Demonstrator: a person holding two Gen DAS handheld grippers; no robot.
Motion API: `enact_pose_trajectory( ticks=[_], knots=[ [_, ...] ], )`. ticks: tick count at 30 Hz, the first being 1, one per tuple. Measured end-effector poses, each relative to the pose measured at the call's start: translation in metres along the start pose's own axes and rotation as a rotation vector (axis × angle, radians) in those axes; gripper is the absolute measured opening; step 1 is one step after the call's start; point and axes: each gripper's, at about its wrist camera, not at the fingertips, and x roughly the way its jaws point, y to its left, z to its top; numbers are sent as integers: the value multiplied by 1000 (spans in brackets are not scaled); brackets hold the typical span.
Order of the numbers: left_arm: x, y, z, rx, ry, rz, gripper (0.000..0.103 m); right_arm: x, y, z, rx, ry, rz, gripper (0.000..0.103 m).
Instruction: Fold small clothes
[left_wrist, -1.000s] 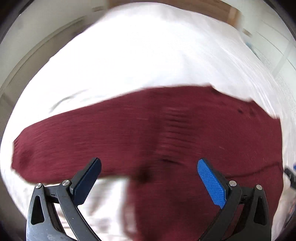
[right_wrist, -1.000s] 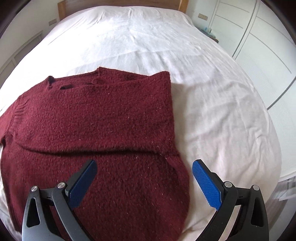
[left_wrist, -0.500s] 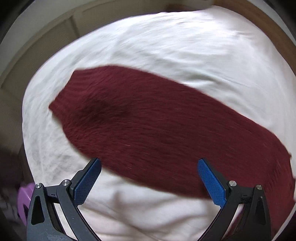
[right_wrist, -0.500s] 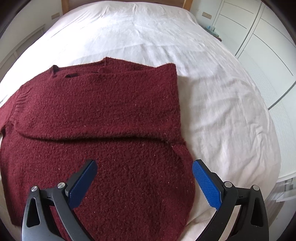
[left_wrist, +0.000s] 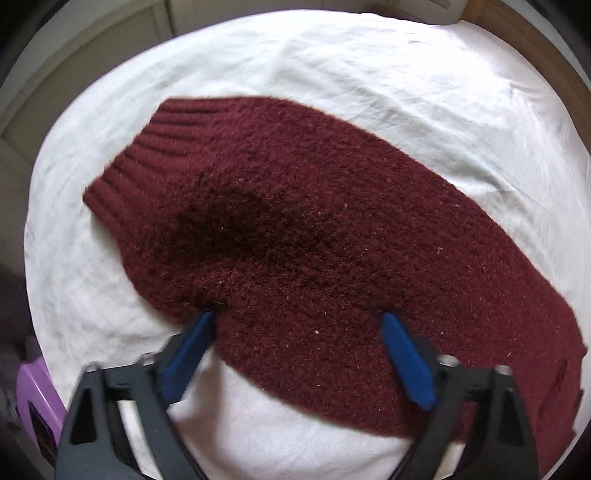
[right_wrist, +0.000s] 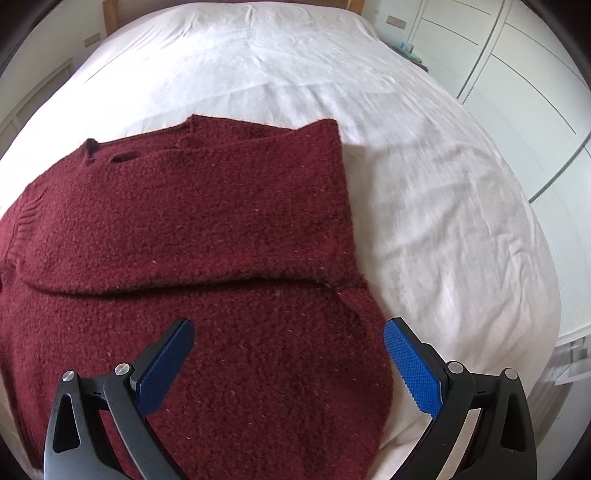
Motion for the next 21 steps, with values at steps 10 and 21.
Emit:
enact_pose_trajectory(
  ticks=[10,21],
  knots=[
    [-46,-30,-13,183,-68,-30,4,-10,6,1,-12,-42,43,103],
    [-113,-80,-24,281,-134,-149,3,-23,-7,0,19,-77,88,103]
  ],
)
